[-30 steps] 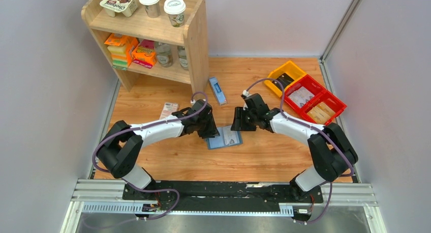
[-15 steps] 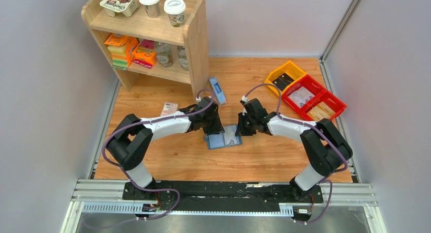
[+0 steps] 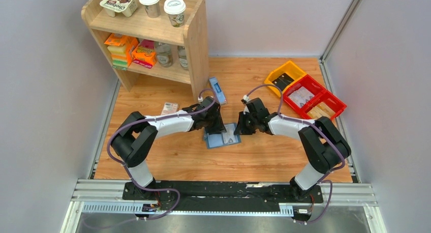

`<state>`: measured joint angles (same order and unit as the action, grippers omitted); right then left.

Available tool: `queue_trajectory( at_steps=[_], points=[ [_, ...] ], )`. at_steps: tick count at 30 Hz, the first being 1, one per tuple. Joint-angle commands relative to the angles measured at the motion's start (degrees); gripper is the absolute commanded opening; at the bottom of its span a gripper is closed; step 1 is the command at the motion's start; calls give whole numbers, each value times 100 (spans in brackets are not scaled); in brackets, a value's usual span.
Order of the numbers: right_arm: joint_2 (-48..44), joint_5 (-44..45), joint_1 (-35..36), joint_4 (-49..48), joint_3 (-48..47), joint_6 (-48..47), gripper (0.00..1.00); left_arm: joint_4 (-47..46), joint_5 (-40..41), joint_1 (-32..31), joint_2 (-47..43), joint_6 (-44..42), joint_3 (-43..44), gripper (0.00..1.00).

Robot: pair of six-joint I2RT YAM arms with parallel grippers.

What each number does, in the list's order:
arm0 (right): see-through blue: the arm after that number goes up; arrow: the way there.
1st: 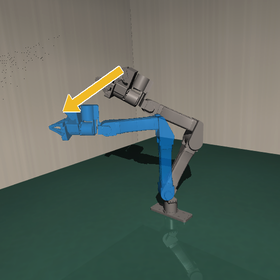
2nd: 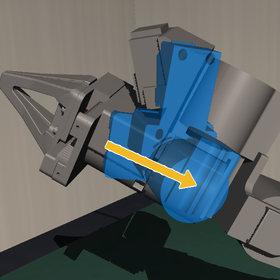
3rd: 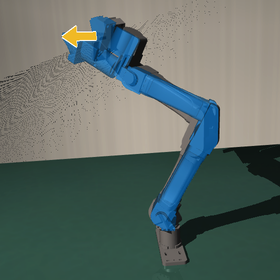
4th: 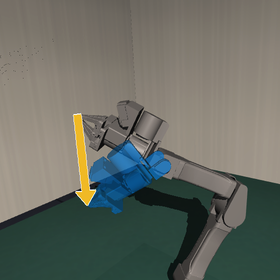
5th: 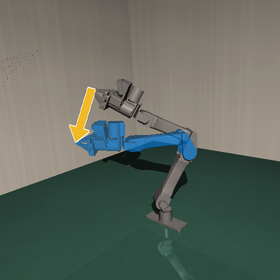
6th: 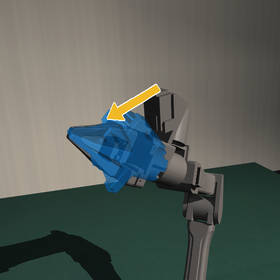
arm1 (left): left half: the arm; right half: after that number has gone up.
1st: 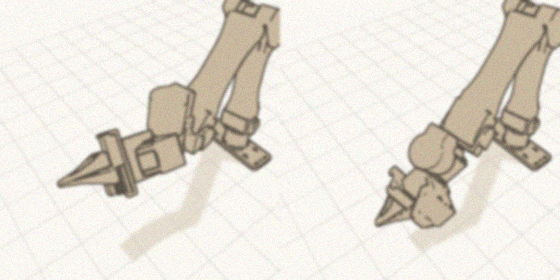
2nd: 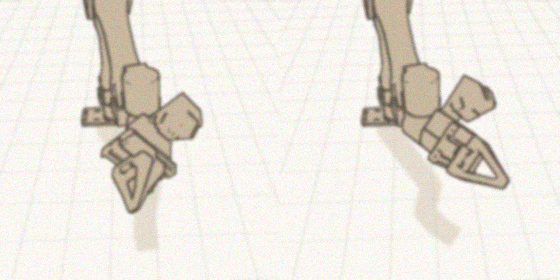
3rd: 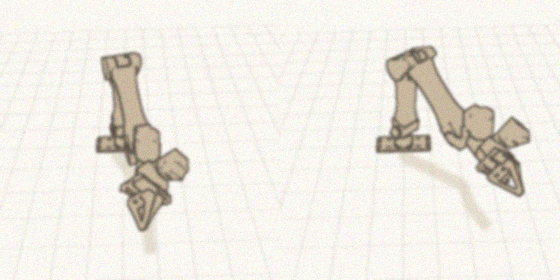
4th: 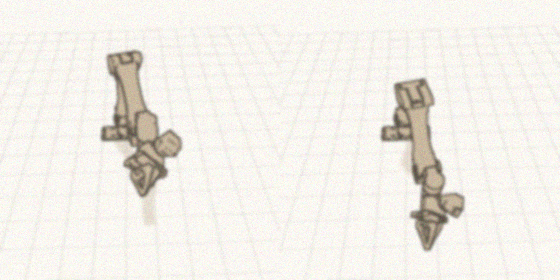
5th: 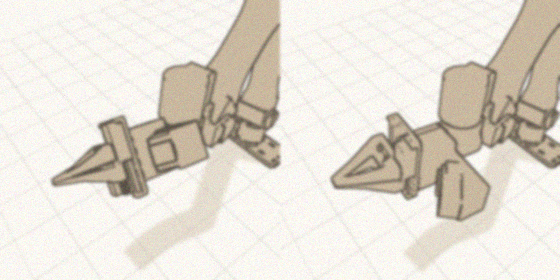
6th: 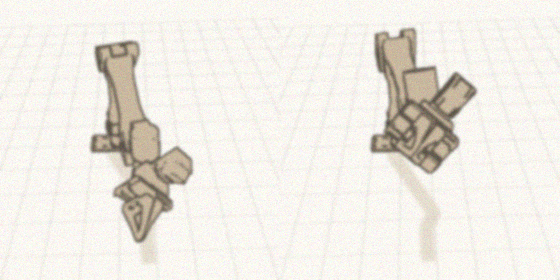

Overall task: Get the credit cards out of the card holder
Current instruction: Remove the credit card from the card holder.

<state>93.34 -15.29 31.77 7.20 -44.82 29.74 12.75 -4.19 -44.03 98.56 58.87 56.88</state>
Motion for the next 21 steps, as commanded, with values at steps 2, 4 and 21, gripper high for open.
queue_trajectory(
  at_steps=[2, 4, 21],
  points=[
    [325, 176, -30, 176, 166, -91, 7, -80, 154, -105, -30, 63, 315, 40],
    [308, 175, -30, 168, 175, -82, 7, -71, 277, -123, -100, -7, 332, 40],
    [343, 53, -65, 106, 184, -82, 7, 316, 533, -123, 383, 63, 350, 41]
  ],
)
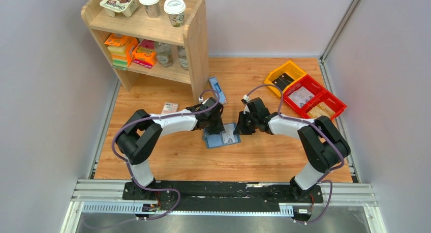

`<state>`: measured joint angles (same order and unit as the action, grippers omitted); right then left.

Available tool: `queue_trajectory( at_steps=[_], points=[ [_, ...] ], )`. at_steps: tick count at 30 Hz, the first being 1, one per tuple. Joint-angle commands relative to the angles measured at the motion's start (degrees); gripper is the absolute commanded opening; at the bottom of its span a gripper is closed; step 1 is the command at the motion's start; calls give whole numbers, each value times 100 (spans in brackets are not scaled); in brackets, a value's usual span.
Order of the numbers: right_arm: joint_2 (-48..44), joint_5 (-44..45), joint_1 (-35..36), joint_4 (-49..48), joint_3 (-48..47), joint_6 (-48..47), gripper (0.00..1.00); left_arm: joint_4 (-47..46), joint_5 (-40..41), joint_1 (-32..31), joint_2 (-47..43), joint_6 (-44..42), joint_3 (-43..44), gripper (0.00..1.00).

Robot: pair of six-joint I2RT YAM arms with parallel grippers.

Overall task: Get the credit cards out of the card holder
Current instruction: Remove the credit card from the card holder.

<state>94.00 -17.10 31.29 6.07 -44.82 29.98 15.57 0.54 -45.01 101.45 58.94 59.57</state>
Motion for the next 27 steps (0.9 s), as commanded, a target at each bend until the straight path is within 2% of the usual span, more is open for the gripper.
queue_trajectory(
  at_steps=[1, 8, 15, 21, 27],
  points=[
    [277, 216, -9, 220, 184, -106, 7, -71, 26, -25, 103, 65, 64, 40],
    [312, 102, -35, 158, 201, -71, 6, -913, -352, 27, 68, 451, -384, 40],
    [330, -3, -61, 97, 228, -36, 6, -2161, -590, 212, -195, 1093, -1360, 37],
    [383, -65, -70, 53, 228, -18, 6, -3594, -748, 256, -354, 1418, -2010, 31],
    [391, -91, -70, 26, 228, -18, 6, -4272, -827, 256, -512, 1384, -2204, 24]
  ],
)
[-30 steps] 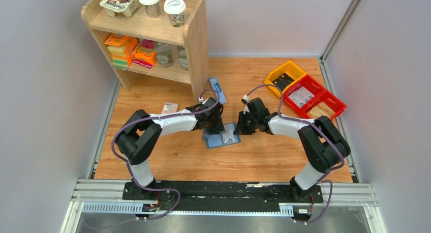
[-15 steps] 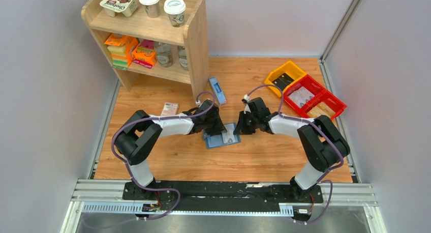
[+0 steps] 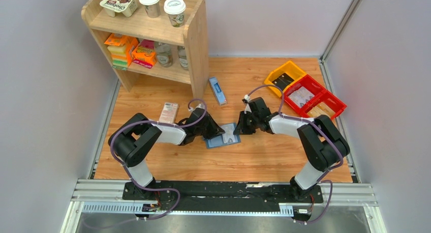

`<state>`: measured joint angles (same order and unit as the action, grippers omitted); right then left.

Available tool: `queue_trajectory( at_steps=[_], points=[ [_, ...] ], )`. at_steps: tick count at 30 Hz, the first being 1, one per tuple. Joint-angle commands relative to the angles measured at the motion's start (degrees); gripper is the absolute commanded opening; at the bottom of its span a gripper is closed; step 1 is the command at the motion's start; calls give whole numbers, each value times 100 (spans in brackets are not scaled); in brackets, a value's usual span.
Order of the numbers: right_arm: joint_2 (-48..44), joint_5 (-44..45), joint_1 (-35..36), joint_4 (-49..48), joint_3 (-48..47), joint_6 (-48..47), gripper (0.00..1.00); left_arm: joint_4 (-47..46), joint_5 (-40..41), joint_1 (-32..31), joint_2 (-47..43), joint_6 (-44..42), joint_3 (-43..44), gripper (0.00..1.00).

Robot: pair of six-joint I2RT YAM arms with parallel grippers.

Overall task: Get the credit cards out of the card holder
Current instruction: Remove the credit card from the card holder.

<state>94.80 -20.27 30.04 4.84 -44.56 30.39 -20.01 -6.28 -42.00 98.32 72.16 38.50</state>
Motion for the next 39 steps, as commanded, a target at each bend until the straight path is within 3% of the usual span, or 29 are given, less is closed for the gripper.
queue_trajectory(
  at_steps=[1, 7, 12, 22, 30, 39],
  points=[
    [319, 225, 54, 140, 210, -60, 6, -732, -136, -45, -278, 44, -141, 24],
    [355, 199, 54, 140, 193, -51, 6, -899, -92, -45, -437, 0, -387, 17],
    [381, 190, 46, 149, 193, -51, 6, -1172, -84, -45, -498, 9, -580, 5],
    [460, 164, -25, 149, 149, -33, 6, -74, 224, -37, -1104, -562, -633, 1],
    [486, 138, -60, 149, 70, -7, 7, 392, 417, -37, -1429, -352, -976, 0],
    [-22, 24, -51, 210, -132, 204, 12, 1438, 1111, -36, -3107, -580, -1319, 0]
  ],
)
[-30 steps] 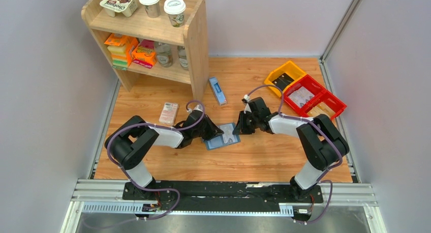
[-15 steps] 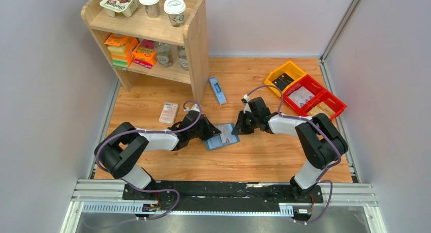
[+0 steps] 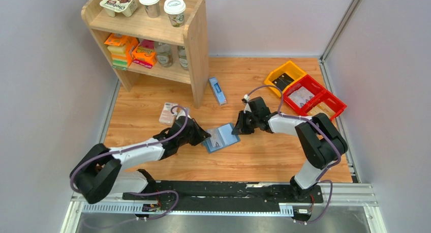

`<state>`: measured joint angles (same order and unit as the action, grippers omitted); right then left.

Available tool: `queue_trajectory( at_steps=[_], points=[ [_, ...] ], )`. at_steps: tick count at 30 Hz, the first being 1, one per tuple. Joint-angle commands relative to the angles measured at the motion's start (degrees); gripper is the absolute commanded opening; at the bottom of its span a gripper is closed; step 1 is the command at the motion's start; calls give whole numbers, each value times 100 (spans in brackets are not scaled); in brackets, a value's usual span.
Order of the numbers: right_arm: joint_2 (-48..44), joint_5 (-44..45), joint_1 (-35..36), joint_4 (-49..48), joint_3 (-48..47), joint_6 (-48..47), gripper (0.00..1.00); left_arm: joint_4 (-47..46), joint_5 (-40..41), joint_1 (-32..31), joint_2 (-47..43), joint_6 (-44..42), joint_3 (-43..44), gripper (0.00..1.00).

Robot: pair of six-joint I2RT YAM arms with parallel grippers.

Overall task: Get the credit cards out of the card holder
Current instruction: Remove the credit card from the card holder.

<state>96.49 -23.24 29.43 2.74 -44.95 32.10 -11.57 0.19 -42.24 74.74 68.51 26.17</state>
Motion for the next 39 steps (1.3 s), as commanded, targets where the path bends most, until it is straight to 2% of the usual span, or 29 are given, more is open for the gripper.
queue_trajectory(
  at_steps=[1, 3, 4, 9, 12, 15, 21, 26, 31, 34, 39],
  points=[
    [-340, 294, 1, 446, -154, 68, 14, 708, 578, -12, -1046, -224, -112, 0],
    [-691, 215, 1, 438, -286, 182, 19, 831, 737, -12, -1460, -294, -112, 0],
    [-884, 206, 1, 412, -330, 261, 25, 850, 842, -12, -1593, -329, -104, 0],
    [-2219, 338, 10, -220, -226, 972, 65, 437, 1273, -12, -2489, -172, -165, 0],
    [-2844, 329, 45, -1299, 257, 1570, 74, 148, 1589, -12, -2763, 57, -121, 0],
    [-3205, 505, 264, -2336, 679, 2079, 77, -300, 1730, -12, -2877, 381, -130, 0],
    [-3207, 1102, 1037, -3490, 1006, 2705, 78, -1135, 1906, -12, -2842, 1268, -183, 0],
    [-2978, 1726, 1635, -3491, 778, 2793, 78, -1488, 1827, -12, -2763, 1384, -130, 0],
    [-2662, 1894, 1794, -3614, 382, 2758, 76, -1742, 1616, -12, -2684, 1525, -86, 0],
    [-2539, 1938, 1803, -3825, 294, 2785, 65, -1839, 1467, -12, -2588, 1516, -33, 0],
    [-2494, 2034, 1794, -3650, 83, 2583, 29, -2068, 1388, -12, -2491, 1604, -77, 0]
  ],
)
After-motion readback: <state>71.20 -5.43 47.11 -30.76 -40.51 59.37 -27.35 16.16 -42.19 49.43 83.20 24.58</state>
